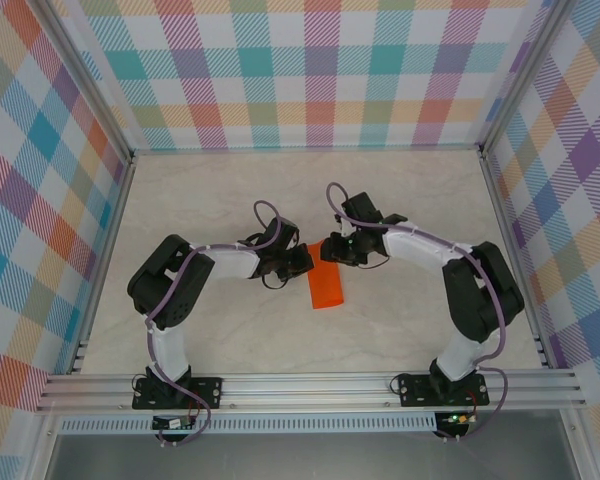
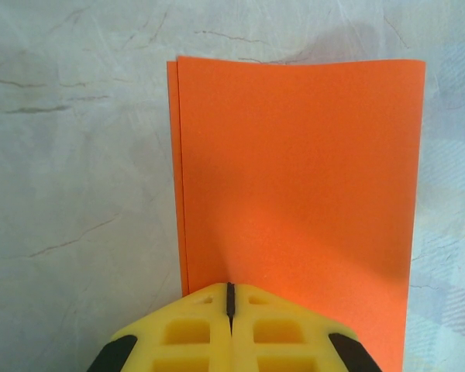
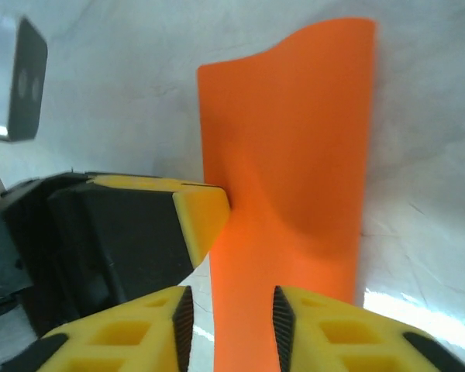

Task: Fold a paper plane with a square sheet of paper (pick it up from the middle)
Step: Fold the square sheet of paper in half at the center of the table.

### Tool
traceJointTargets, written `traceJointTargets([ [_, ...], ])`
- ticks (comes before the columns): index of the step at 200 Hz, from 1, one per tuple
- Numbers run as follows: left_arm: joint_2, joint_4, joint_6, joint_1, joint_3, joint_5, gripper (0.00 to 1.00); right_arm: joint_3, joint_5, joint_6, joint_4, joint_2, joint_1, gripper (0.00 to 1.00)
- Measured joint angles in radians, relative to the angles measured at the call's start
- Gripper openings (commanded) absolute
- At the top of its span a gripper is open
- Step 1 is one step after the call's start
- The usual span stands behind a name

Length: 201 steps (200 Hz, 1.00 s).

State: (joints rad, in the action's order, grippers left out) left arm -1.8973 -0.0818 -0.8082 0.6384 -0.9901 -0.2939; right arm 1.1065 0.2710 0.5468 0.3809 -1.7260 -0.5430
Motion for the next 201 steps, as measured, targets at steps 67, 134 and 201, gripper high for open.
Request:
traceJointTargets([
  [67,-0.007,0.035,-0.011,0.0,-0.021,0.003,0.0,0.069,0.09,-0.005,-0.019,-0.162,0.002,0.05],
  [134,-0.008,0.053,-0.019,0.002,-0.028,0.011,0.0,0.059,0.099,-0.033,-0.018,-0.208,0.039,0.04],
  [201,-0.008,0.051,-0.026,0.003,-0.021,0.022,0.0,-0.045,0.185,-0.069,-0.122,-0.181,0.095,0.04],
])
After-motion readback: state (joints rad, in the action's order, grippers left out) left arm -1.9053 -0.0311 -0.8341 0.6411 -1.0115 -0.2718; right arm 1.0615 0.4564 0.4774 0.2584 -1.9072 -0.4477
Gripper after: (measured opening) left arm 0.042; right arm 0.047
